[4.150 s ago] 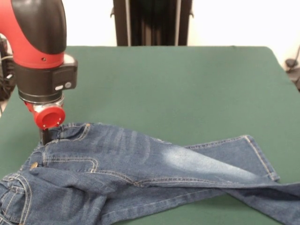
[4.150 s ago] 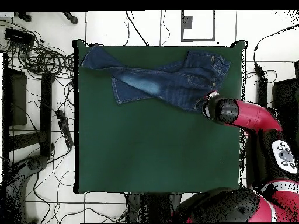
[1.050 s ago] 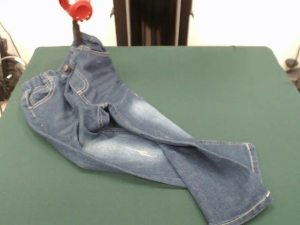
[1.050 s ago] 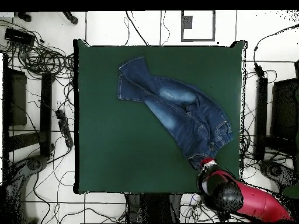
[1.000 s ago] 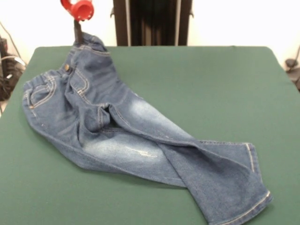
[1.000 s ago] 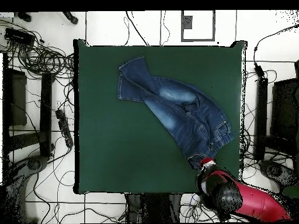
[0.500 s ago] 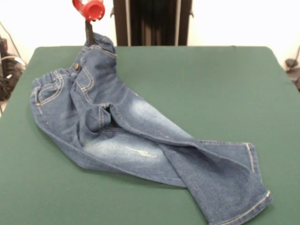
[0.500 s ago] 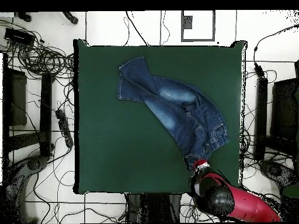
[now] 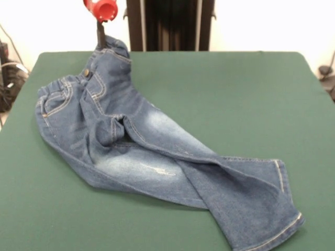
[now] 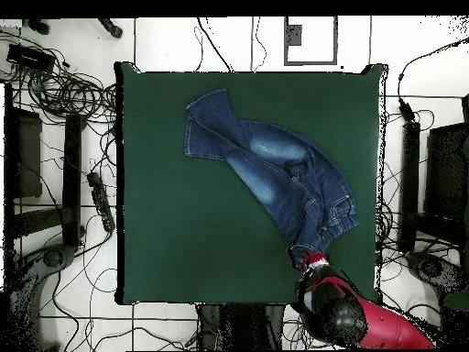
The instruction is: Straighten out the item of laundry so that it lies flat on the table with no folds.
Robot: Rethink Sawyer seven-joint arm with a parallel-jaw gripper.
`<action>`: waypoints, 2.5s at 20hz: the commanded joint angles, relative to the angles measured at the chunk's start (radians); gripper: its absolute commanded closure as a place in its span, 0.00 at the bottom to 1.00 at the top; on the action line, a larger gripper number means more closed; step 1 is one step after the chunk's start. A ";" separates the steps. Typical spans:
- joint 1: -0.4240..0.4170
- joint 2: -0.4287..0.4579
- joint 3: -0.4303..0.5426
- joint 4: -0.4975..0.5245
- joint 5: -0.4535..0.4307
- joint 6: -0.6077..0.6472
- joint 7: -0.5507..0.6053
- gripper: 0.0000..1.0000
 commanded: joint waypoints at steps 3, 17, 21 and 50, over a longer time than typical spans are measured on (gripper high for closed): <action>-0.042 0.154 -0.045 0.082 -0.099 -0.137 0.058 1.00; -0.287 0.429 -0.168 -0.184 -0.442 -0.270 -0.061 1.00; -0.340 0.441 -0.129 -0.235 -0.498 -0.227 -0.067 1.00; -0.282 0.086 0.121 -0.067 -0.364 0.123 -0.107 0.00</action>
